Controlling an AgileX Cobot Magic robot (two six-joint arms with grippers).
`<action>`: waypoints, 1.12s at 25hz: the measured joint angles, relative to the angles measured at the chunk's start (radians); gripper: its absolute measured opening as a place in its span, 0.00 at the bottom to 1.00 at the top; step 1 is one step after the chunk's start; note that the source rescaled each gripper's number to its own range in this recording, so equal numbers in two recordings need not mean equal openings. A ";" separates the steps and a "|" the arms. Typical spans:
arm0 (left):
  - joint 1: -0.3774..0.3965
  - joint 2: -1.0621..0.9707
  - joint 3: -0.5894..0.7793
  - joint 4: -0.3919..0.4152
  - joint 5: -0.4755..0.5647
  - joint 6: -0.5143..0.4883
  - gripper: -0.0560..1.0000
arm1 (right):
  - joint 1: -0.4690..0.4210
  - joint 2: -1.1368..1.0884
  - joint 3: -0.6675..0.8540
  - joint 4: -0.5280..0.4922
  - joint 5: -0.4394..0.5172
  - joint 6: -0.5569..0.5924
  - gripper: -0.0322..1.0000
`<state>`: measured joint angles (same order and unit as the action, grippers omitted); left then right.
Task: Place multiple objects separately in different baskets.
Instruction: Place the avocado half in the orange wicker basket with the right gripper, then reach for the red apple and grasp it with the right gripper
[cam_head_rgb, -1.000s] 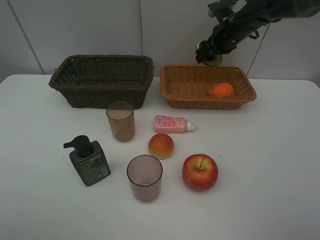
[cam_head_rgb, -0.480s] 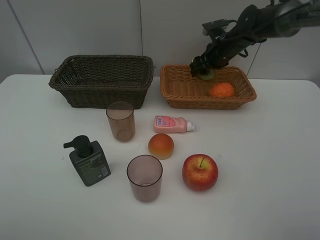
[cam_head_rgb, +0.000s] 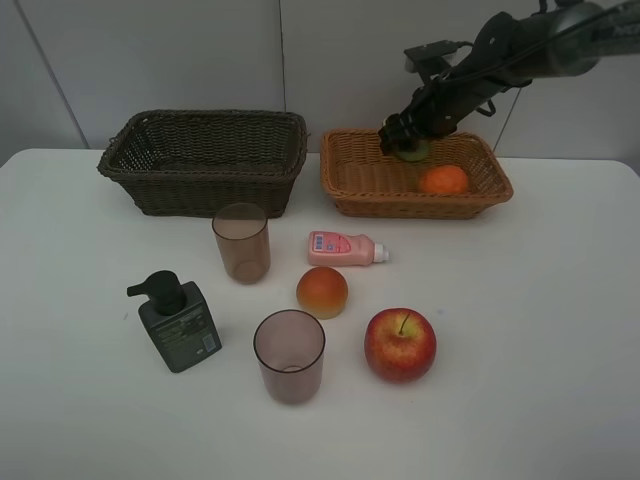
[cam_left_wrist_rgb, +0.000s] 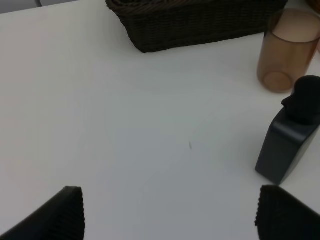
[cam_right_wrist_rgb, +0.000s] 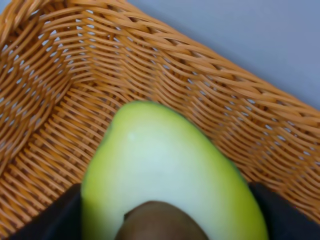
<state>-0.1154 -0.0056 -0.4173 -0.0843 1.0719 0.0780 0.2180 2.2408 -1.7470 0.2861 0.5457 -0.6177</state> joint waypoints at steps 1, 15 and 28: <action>0.000 0.000 0.000 0.000 0.000 0.000 0.93 | 0.000 0.000 0.000 0.000 0.000 0.000 0.28; 0.000 0.000 0.000 0.000 0.000 0.000 0.93 | 0.000 0.000 0.000 0.001 0.007 0.000 0.67; 0.000 0.000 0.000 0.000 0.000 0.000 0.93 | 0.000 -0.021 0.000 0.002 0.046 0.001 0.97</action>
<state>-0.1154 -0.0056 -0.4173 -0.0843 1.0719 0.0780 0.2180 2.2196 -1.7470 0.2877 0.5920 -0.6167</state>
